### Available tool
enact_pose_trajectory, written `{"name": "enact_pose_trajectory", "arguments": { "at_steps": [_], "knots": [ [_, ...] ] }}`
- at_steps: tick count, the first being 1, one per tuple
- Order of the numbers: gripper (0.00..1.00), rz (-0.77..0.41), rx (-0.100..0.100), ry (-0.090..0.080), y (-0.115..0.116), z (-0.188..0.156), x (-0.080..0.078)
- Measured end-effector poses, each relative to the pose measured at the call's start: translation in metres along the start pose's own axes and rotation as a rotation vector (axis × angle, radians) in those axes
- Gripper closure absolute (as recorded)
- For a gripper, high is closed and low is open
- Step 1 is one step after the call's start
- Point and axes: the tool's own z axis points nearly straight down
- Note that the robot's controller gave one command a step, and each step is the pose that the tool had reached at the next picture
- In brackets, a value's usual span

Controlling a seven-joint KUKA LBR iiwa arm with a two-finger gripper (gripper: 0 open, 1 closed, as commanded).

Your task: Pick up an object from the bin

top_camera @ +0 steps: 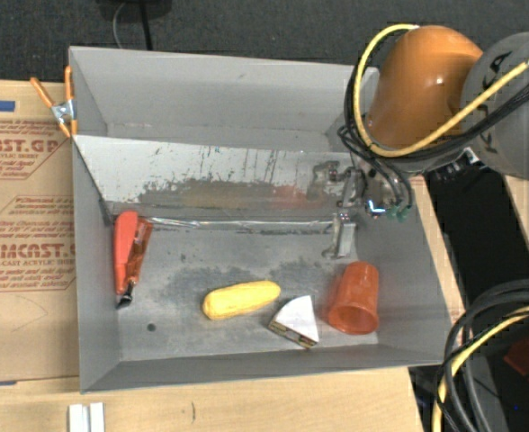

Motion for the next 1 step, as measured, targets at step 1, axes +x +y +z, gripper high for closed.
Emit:
{"name": "enact_pose_trajectory", "arguments": {
  "at_steps": [1],
  "knots": [
    [0.0, 0.0, 0.0, -0.008, -0.0001, -0.005, -0.0012]
  ]
}}
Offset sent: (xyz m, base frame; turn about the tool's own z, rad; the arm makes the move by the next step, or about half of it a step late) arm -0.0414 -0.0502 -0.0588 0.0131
